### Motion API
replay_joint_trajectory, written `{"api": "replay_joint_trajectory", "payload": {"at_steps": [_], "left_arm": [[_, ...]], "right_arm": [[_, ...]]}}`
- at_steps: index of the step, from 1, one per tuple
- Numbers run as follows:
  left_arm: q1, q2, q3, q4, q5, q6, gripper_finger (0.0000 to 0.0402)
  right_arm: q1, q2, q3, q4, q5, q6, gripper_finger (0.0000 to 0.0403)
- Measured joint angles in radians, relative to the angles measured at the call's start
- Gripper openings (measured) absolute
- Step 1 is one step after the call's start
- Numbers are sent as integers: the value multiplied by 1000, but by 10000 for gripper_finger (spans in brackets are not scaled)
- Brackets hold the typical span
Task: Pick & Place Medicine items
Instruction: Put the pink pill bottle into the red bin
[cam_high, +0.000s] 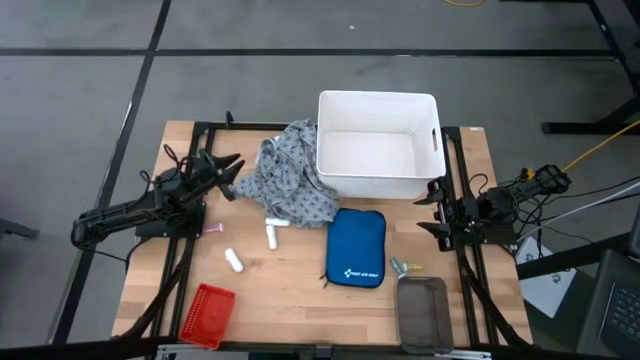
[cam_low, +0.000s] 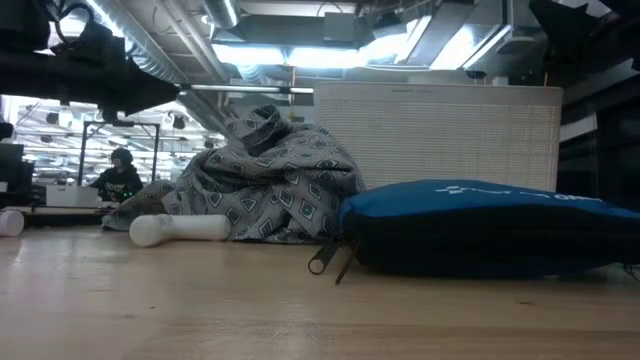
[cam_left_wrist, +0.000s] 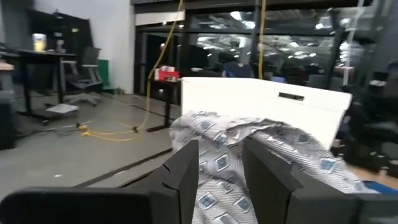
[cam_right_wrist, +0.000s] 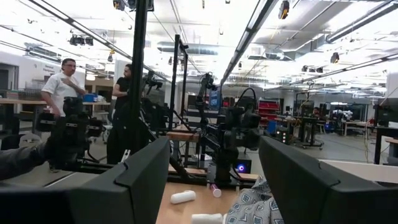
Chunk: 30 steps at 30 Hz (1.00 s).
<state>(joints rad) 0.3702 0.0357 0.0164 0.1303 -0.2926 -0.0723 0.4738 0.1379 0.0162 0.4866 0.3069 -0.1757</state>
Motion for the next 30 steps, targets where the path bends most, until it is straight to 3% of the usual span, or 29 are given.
{"api": "replay_joint_trajectory", "payload": {"at_steps": [7, 13, 21, 30], "left_arm": [[-21, 6, 106, -11, 225, -24, 165], [-63, 51, 159, 40, 347, -33, 200], [-108, 216, 218, -169, 354, -39, 205], [-157, 422, 378, -456, 227, 51, 205]], "right_arm": [[0, 0, 0, 0, 0, 0, 249], [0, 0, 0, 0, 0, 0, 249], [0, 0, 0, 0, 0, 10, 249], [0, 0, 0, 0, 0, 11, 249]]}}
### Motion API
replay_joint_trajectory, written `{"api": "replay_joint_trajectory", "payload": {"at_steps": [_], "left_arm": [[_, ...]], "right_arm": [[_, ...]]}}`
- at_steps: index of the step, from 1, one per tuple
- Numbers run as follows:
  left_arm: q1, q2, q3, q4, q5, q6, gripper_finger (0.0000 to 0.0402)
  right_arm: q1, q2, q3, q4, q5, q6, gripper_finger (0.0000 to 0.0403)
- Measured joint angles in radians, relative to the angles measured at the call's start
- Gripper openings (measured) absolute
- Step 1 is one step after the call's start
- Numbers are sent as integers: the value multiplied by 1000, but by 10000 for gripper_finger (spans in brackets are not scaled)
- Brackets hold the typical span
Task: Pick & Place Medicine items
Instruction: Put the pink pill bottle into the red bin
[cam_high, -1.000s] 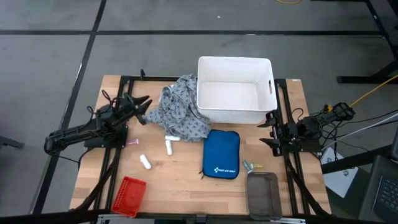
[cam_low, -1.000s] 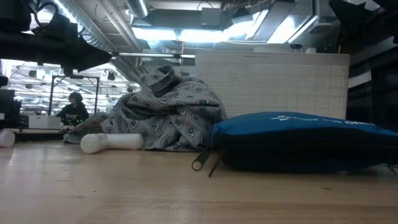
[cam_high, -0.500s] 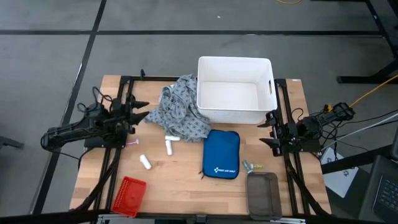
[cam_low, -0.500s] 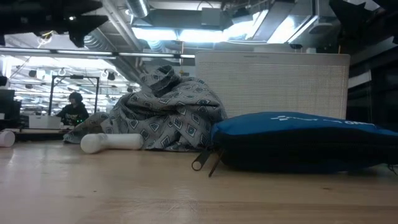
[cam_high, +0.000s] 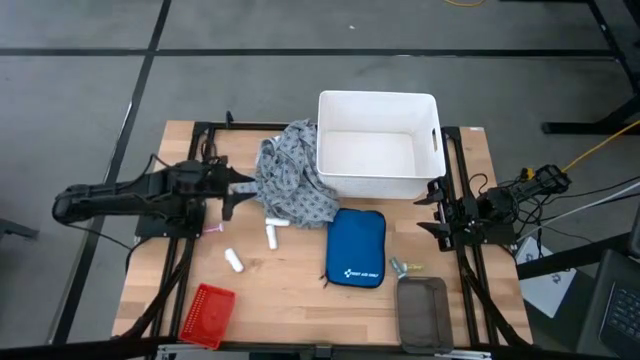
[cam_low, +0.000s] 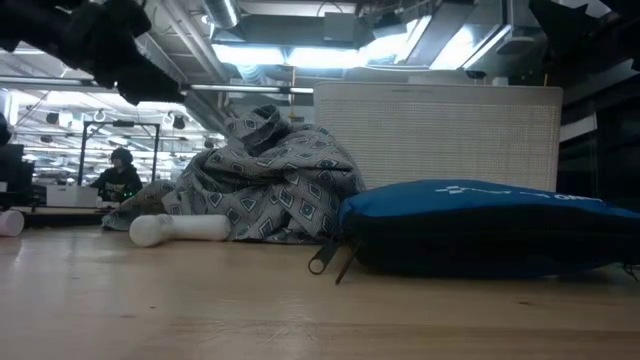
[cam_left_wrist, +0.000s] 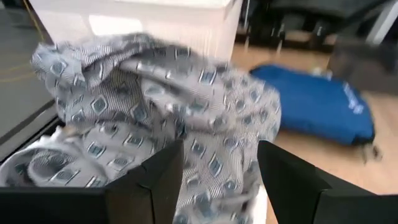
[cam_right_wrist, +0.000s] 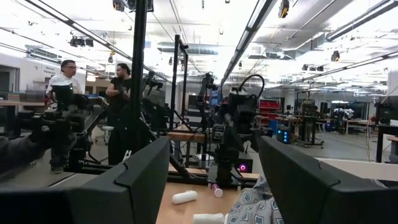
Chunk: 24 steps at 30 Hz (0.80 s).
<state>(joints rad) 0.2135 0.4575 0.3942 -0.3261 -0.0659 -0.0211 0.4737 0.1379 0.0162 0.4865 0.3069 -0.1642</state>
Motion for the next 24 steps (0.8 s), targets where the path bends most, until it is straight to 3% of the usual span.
{"api": "replay_joint_trajectory", "payload": {"at_steps": [5, 18, 24], "left_arm": [[-19, 109, 32, -97, -26, 0, 205], [-137, 344, 36, -120, -155, -201, 205], [-206, 379, 169, -289, -190, -222, 205]], "right_arm": [[0, 0, 0, -1, 0, 0, 249], [0, 0, 0, -1, 0, 26, 249], [0, 0, 0, -2, 0, 26, 249]]}}
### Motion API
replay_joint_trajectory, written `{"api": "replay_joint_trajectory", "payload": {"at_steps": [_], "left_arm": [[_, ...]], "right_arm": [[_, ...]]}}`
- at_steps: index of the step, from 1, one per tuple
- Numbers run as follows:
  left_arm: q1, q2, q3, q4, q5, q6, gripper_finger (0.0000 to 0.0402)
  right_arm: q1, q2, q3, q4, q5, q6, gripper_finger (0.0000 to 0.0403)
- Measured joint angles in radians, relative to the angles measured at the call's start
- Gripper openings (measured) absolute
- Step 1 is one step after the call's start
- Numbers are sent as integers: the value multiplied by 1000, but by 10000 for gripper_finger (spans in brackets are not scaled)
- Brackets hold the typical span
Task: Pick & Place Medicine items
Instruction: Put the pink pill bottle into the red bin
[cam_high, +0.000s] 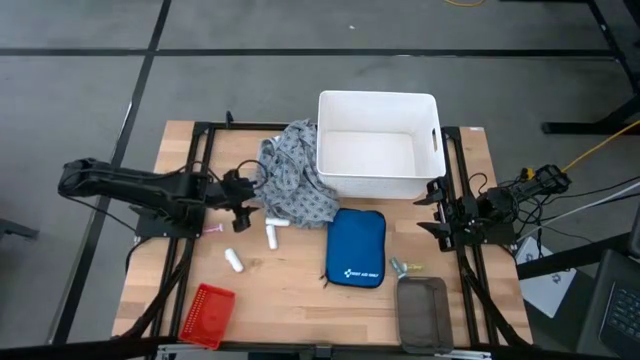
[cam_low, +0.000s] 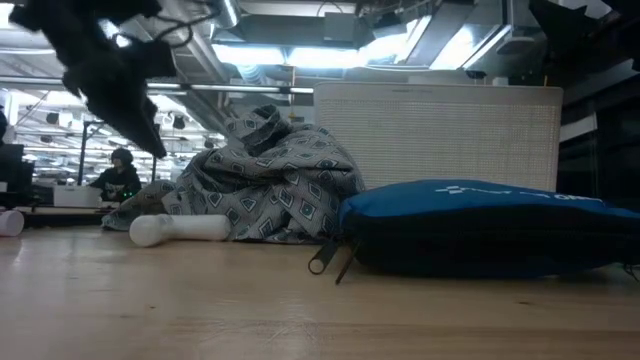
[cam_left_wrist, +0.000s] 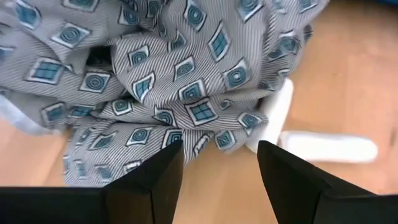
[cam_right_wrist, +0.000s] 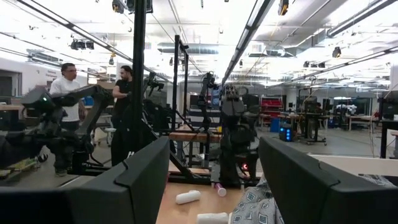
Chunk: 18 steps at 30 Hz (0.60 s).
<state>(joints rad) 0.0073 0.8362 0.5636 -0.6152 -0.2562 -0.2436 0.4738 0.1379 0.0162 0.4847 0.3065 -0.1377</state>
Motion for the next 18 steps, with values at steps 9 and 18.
{"api": "replay_joint_trajectory", "payload": {"at_steps": [9, 18], "left_arm": [[-112, 113, 245, -551, -9, -293, 205], [-213, 187, 259, -660, 137, -423, 205]], "right_arm": [[0, 0, 0, 0, 0, -9, 249], [0, 0, 0, -75, 0, 52, 249]]}}
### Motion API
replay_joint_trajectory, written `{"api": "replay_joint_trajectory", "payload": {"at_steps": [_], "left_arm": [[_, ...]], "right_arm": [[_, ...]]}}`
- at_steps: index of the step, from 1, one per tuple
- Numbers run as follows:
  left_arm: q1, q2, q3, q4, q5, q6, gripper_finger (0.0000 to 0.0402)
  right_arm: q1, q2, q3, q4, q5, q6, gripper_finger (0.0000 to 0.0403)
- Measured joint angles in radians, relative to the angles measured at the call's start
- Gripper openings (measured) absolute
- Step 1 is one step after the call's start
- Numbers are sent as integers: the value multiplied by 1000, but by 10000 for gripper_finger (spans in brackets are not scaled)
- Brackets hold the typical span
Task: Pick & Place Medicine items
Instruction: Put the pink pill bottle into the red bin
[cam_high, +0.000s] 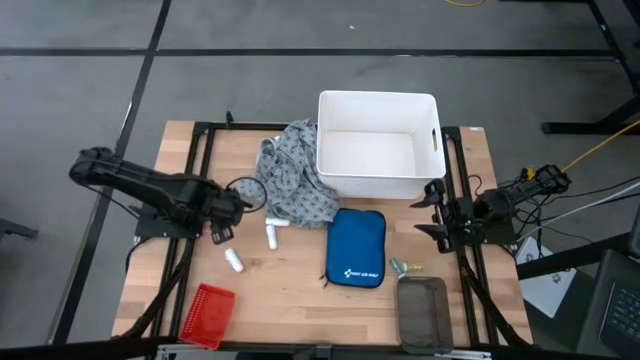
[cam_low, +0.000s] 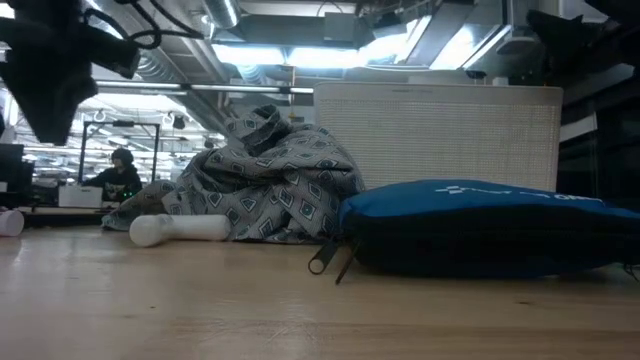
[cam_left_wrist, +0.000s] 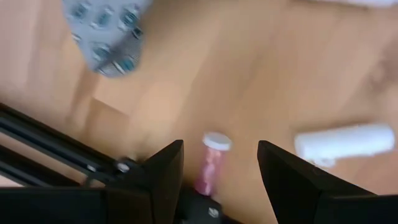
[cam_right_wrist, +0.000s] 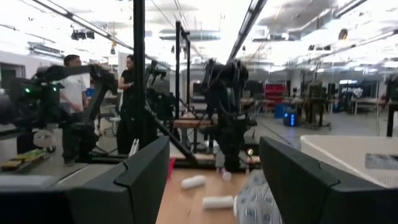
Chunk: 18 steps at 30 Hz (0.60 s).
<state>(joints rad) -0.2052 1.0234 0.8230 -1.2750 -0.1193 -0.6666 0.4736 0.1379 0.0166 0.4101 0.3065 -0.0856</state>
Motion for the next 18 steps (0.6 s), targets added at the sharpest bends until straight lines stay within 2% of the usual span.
{"api": "replay_joint_trajectory", "payload": {"at_steps": [4, 10, 18], "left_arm": [[-53, 36, 0, 3, 35, -28, 205], [-96, 115, -18, 11, 34, -29, 205], [-127, 162, -156, 85, 29, -33, 205]], "right_arm": [[0, 0, 0, -22, 7, -1, 249], [0, 0, 0, -24, 26, -1, 249], [0, 0, 0, -30, 26, 23, 249]]}}
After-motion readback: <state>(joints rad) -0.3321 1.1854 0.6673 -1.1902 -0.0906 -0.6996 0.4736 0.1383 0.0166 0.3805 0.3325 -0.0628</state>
